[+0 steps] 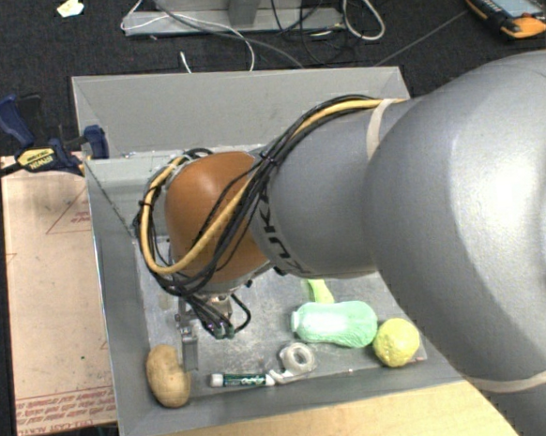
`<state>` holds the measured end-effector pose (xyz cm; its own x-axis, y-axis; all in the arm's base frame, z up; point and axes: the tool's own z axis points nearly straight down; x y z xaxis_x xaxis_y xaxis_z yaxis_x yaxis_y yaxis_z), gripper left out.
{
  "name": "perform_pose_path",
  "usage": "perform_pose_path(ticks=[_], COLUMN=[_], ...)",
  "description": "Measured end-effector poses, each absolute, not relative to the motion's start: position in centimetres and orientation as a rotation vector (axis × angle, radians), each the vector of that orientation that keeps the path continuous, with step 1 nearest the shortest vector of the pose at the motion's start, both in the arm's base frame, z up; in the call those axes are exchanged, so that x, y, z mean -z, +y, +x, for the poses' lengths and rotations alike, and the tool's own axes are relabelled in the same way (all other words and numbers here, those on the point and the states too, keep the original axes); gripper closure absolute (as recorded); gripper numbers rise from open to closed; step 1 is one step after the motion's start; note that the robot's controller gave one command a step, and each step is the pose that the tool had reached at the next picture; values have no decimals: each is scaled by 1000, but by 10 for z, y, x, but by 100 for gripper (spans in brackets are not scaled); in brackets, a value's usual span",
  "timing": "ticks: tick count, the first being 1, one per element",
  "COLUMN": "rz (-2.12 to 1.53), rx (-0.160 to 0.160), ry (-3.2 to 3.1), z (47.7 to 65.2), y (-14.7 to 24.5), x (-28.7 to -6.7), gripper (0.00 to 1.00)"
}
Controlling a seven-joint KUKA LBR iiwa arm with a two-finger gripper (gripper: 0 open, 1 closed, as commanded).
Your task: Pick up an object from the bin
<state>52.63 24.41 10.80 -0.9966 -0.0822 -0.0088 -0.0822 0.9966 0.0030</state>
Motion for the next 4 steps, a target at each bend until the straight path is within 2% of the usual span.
perform_pose_path(ticks=[1, 2, 3, 4], rz=[-736, -1023, -1505, -1505], rx=[-4, -5, -2, -2], ry=[3055, 2953, 2735, 2735], z=[503, 503, 487, 487], y=[227, 224, 251, 251], x=[-106, -69, -72, -72], gripper=[0, 0, 100, 100])
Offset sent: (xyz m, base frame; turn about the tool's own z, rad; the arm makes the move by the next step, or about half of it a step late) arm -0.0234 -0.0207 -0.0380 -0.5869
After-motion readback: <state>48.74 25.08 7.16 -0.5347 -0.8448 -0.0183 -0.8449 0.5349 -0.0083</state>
